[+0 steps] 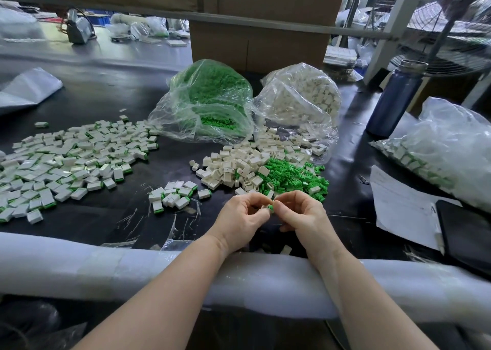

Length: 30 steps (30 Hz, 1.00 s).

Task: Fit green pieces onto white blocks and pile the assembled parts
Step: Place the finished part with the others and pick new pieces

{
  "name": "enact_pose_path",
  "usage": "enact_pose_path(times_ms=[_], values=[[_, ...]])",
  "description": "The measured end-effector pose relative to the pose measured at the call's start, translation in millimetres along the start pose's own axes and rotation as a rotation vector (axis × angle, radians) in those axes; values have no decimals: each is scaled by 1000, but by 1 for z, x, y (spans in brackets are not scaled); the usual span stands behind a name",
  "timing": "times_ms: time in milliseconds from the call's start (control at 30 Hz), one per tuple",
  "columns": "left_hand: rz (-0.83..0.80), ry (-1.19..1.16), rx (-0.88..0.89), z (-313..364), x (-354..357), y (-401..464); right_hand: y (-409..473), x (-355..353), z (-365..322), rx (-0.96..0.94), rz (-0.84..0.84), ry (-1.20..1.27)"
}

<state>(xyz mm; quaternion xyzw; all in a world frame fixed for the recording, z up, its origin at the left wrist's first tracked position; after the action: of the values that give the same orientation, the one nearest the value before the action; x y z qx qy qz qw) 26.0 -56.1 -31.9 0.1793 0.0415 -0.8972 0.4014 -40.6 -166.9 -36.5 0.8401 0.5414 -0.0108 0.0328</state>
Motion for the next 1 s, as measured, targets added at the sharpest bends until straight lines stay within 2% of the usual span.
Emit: enact_pose_path(times_ms=[233,1000], values=[[-42,4,63,8,3,0,1,13,1,33,-177,-89],[-144,154,139,-2,14,2,0,8,4,53,-166,-7]])
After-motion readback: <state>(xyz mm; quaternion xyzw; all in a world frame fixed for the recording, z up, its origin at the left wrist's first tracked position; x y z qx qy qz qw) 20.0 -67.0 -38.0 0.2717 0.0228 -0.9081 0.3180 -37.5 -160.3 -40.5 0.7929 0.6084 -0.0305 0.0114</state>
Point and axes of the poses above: each hand's wrist, its own y-axis towards the middle knuckle, its own x-axis out of the palm, z = x × y, the point moved 6 cm from there along y, towards the middle knuckle, and after that the axes turned 2 degrees about -z, right-handed, at the moved point
